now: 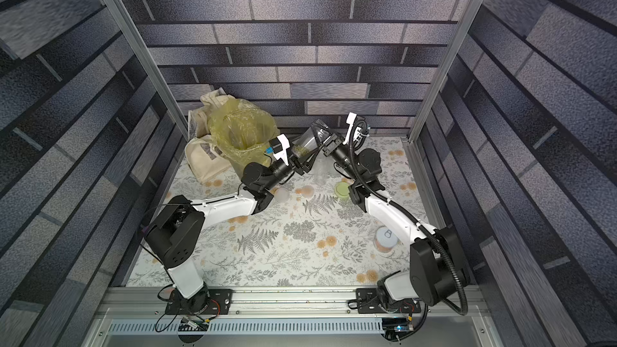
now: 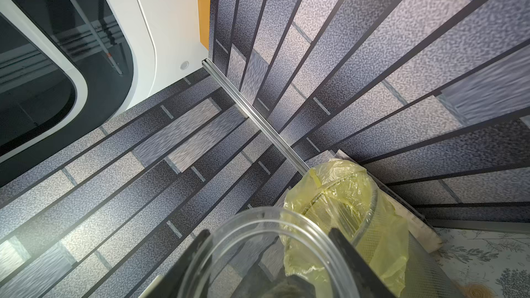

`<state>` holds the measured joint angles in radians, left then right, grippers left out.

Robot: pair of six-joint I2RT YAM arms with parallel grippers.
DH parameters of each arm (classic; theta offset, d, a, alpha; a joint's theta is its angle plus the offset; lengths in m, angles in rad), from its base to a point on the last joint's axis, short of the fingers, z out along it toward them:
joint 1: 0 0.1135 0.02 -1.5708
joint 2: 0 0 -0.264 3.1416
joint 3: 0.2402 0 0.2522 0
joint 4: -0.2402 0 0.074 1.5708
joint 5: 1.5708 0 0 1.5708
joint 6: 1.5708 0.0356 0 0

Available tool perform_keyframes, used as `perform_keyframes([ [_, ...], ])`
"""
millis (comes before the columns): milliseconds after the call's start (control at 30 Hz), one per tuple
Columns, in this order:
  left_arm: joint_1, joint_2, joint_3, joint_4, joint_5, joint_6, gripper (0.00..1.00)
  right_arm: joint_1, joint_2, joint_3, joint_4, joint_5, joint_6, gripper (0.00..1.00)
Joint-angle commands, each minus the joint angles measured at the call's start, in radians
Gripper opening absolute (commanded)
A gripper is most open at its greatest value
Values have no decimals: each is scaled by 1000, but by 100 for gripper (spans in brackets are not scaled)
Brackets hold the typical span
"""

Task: Empty moldy mung beans from jars
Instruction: Pick up the jar from the center of the board, then pour the moldy mung beans from the jar into the trash bin.

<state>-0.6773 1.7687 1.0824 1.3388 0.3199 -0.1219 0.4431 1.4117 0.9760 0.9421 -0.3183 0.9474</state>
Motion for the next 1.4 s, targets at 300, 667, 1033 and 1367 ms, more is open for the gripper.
perform_keyframes([
  [300,71,-110,9,-57,-54,-180,54,12,16,-23,38,-66,19,67],
  [667,109,-290,-24,-431,-112,-154,52,8,-24,-26,-51,-33,-97,100],
  [1033,161,-618,97,-1311,-387,52,51,-5,-91,-137,-90,7,-225,100],
  [1367,248,-450,469,-1868,-510,5,52,-18,-16,-279,114,-21,-116,100],
])
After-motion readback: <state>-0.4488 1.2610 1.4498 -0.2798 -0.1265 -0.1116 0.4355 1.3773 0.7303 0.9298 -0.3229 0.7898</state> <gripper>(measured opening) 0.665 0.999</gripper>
